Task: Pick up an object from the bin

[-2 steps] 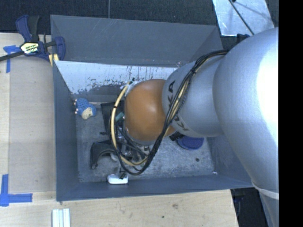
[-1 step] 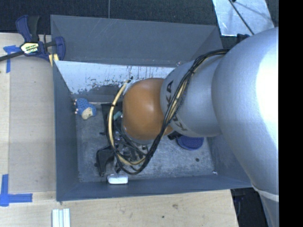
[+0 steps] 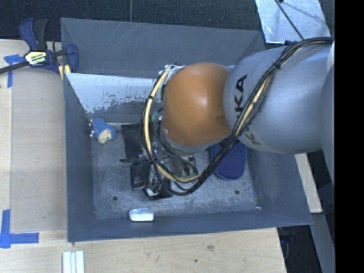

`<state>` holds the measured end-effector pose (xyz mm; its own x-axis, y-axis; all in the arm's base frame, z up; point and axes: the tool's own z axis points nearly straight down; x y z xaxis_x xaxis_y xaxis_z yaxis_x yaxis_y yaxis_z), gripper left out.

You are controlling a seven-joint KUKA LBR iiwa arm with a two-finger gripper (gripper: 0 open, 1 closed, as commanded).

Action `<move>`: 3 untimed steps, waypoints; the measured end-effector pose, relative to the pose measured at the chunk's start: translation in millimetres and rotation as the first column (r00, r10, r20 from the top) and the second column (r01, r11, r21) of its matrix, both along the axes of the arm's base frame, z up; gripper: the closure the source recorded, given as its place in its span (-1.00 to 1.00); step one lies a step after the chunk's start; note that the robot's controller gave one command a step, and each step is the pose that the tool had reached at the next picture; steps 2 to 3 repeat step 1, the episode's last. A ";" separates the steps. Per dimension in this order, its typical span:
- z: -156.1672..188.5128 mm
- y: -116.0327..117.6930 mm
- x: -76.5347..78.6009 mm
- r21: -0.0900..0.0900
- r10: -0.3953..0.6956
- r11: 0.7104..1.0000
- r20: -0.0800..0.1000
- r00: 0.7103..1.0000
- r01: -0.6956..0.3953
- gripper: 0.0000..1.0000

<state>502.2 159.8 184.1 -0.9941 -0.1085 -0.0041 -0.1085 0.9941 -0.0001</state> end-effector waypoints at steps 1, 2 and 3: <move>75.8 7.7 -0.8 0.000 0.473 0.881 -0.002 0.881 -0.473 1.00; 75.8 7.7 -0.8 0.000 0.473 0.881 -0.002 0.881 -0.473 1.00; 75.8 7.7 -0.8 0.000 0.473 0.881 -0.002 0.881 -0.473 1.00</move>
Offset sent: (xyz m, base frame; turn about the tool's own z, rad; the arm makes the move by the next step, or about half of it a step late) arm -0.0011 0.0080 0.0766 -0.4938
